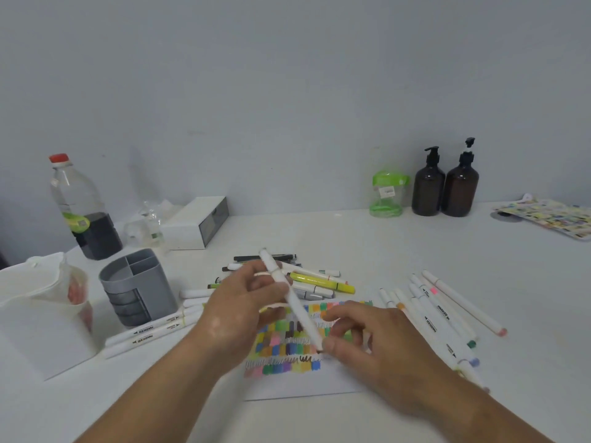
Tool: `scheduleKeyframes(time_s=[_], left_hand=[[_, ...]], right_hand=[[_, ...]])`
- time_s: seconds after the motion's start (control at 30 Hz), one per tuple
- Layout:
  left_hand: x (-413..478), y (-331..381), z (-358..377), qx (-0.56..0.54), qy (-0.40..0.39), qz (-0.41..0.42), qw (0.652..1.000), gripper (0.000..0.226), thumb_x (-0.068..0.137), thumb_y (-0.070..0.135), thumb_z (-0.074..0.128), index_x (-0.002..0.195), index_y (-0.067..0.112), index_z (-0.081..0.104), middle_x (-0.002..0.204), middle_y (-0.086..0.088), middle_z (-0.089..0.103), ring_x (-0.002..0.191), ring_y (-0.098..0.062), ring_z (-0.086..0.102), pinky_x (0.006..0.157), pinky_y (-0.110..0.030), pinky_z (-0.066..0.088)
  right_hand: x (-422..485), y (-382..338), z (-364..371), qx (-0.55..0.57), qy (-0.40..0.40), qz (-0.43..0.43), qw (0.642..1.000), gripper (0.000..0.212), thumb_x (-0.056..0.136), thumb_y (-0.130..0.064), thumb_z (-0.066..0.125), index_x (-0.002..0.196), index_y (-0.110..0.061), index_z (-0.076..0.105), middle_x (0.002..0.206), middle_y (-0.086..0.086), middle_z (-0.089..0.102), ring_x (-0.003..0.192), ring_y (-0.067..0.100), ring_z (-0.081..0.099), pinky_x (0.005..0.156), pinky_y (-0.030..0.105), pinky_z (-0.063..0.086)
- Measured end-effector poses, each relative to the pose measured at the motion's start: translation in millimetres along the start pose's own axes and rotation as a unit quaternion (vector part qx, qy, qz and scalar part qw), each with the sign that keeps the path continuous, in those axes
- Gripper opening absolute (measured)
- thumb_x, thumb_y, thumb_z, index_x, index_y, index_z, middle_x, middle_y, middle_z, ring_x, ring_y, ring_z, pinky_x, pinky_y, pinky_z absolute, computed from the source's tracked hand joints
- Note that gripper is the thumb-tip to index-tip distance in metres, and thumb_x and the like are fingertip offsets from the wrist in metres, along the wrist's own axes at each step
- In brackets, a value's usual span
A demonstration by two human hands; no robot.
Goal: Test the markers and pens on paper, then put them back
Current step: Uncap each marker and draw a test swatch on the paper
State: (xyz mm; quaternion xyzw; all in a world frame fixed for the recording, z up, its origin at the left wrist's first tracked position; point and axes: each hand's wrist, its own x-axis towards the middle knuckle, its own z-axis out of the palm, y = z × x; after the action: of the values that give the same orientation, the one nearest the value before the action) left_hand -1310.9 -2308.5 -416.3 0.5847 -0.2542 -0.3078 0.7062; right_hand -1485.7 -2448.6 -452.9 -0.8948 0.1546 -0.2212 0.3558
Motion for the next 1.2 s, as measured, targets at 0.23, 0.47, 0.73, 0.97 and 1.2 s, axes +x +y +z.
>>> scheduleKeyframes(time_s=[0.23, 0.47, 0.73, 0.97, 1.2], left_hand=[[-8, -30, -3, -0.106, -0.052, -0.041, 0.992, 0.021, 0.063, 0.003, 0.083, 0.079, 0.013, 0.074, 0.097, -0.020, 0.073, 0.081, -0.030, 0.072, 0.068, -0.031, 0.061], [-18, -32, -8, 0.381, -0.129, 0.108, 0.909, 0.020, 0.100, 0.034, 0.060, 0.115, 0.044, 0.069, 0.092, 0.020, 0.069, 0.076, -0.003, 0.065, 0.064, -0.017, 0.053], [-25, -34, 5, 0.415, -0.178, 0.179, 0.874, 0.023, 0.105, 0.039, 0.045, 0.101, 0.058, 0.057, 0.080, 0.010, 0.060, 0.075, -0.009, 0.053, 0.062, -0.013, 0.037], [-22, -38, 4, 0.428, -0.178, 0.209, 0.861, 0.012, 0.096, 0.053, 0.058, 0.105, 0.060, 0.058, 0.069, 0.019, 0.054, 0.064, -0.005, 0.050, 0.058, -0.010, 0.034], [-15, -42, -10, 0.586, -0.185, 0.134, 0.777, 0.068, 0.072, 0.077, 0.069, 0.130, 0.045, 0.056, 0.093, 0.031, 0.044, 0.088, 0.001, 0.045, 0.072, -0.010, 0.034]], right_hand=[[2, 6, -6, 0.141, 0.064, 0.040, 0.987, 0.020, 0.082, -0.035, 0.084, 0.097, -0.038, 0.071, 0.071, -0.004, 0.074, 0.060, 0.015, 0.062, 0.057, 0.021, 0.044], [6, 13, -7, 0.278, 0.079, 0.043, 0.956, 0.015, 0.073, -0.022, 0.079, 0.088, -0.019, 0.077, 0.058, -0.004, 0.061, 0.051, 0.013, 0.051, 0.051, 0.021, 0.045], [6, 1, 6, 0.378, 0.014, 0.056, 0.924, 0.032, 0.069, -0.032, 0.082, 0.095, -0.014, 0.076, 0.066, 0.014, 0.063, 0.055, 0.022, 0.056, 0.049, 0.029, 0.046], [6, 0, 13, 0.364, 0.031, 0.053, 0.929, 0.021, 0.070, -0.031, 0.079, 0.080, -0.016, 0.070, 0.057, 0.008, 0.056, 0.050, 0.019, 0.050, 0.046, 0.027, 0.042], [4, 5, 4, 0.415, 0.077, 0.143, 0.895, 0.016, 0.071, -0.018, 0.060, 0.075, -0.008, 0.072, 0.058, 0.014, 0.057, 0.049, 0.021, 0.052, 0.041, 0.029, 0.043]])
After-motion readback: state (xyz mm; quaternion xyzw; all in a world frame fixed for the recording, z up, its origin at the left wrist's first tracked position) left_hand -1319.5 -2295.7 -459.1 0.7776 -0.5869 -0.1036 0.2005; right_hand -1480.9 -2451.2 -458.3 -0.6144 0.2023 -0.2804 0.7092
